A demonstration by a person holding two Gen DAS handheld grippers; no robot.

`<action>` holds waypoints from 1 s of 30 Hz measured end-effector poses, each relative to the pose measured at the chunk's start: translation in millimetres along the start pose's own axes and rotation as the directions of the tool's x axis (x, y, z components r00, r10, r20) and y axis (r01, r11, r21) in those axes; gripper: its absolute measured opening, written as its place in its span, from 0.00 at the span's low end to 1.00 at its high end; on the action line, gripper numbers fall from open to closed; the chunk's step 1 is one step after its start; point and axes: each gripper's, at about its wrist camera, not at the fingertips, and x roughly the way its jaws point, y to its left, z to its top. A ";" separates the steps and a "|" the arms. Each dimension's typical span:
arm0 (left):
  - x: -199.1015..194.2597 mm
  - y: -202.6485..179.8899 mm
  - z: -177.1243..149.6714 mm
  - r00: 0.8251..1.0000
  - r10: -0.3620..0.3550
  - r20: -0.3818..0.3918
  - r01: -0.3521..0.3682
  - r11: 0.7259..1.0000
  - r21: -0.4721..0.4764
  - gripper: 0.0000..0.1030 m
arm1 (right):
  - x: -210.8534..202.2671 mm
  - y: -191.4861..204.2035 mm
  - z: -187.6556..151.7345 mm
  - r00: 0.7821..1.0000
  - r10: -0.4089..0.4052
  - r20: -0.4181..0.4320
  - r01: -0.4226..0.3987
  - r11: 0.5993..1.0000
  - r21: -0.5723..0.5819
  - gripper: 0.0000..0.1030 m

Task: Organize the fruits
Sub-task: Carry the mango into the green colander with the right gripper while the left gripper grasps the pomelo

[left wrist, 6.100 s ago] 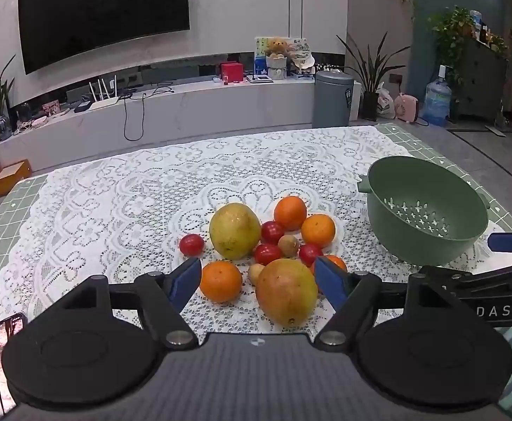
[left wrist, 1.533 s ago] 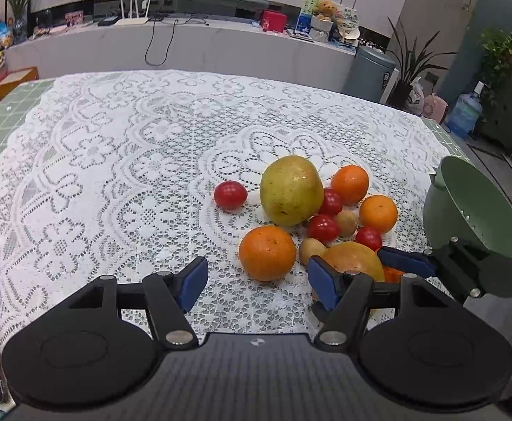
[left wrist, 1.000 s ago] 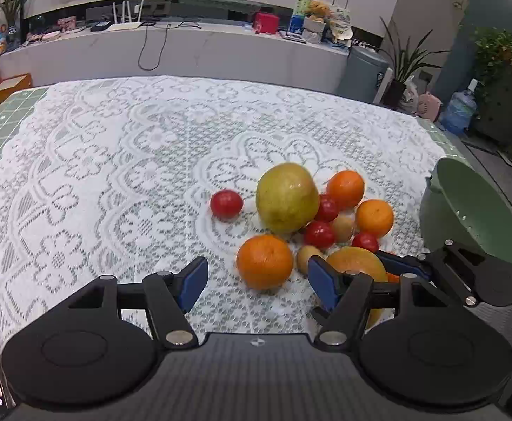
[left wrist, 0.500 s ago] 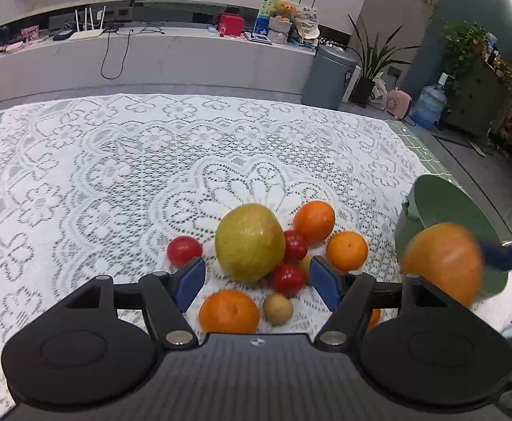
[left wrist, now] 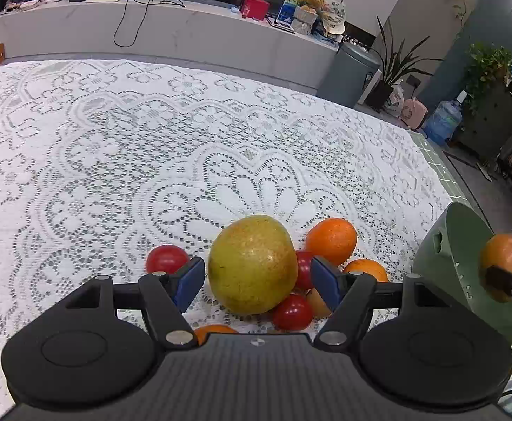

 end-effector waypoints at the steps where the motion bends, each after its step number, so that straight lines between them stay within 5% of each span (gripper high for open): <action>1: 1.9 -0.3 0.3 1.000 0.004 -0.002 -0.004 1.000 -0.001 0.79 | 6.4 -3.5 -1.1 1.000 -0.003 -0.020 0.003 1.000 0.004 0.62; 16: 21.0 -0.6 3.6 0.999 0.023 -0.036 -0.023 1.000 -0.005 0.75 | 68.6 -28.2 -6.4 0.986 -0.027 -0.162 0.025 1.000 -0.014 0.62; 30: 26.8 -4.2 4.0 0.999 0.017 -0.033 -0.017 1.000 0.008 0.71 | 77.6 -25.3 -4.6 0.977 -0.023 -0.210 0.017 0.999 -0.030 0.63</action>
